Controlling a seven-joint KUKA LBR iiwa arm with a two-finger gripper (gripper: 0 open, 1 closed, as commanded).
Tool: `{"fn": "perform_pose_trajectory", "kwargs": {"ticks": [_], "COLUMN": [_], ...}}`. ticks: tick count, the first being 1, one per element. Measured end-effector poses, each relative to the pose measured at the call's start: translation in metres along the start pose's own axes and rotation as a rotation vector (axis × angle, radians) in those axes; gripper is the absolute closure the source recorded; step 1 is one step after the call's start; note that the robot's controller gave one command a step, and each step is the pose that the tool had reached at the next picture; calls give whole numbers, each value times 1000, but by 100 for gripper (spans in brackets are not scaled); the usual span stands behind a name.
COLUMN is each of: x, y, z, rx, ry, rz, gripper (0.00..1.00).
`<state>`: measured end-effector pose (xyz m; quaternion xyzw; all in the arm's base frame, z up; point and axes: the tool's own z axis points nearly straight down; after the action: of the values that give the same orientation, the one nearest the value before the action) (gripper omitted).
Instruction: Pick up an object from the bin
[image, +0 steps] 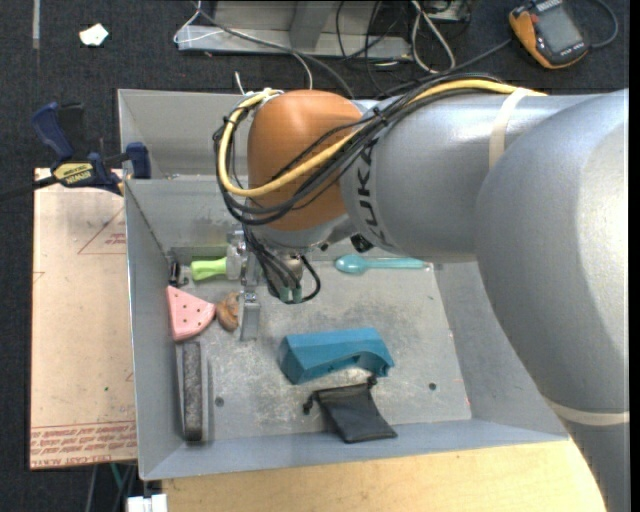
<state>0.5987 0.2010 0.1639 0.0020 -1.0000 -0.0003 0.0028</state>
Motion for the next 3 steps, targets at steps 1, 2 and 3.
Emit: {"fn": "perform_pose_trajectory", "kwargs": {"ticks": [1, 2, 3], "x": [-1, 15, 12], "y": [-1, -24, -29], "z": [-5, -39, -44], "rx": [-1, -1, -2], "ry": [-6, -1, -8], "rz": [3, 10, 18], "gripper": [0, 0, 0]}}
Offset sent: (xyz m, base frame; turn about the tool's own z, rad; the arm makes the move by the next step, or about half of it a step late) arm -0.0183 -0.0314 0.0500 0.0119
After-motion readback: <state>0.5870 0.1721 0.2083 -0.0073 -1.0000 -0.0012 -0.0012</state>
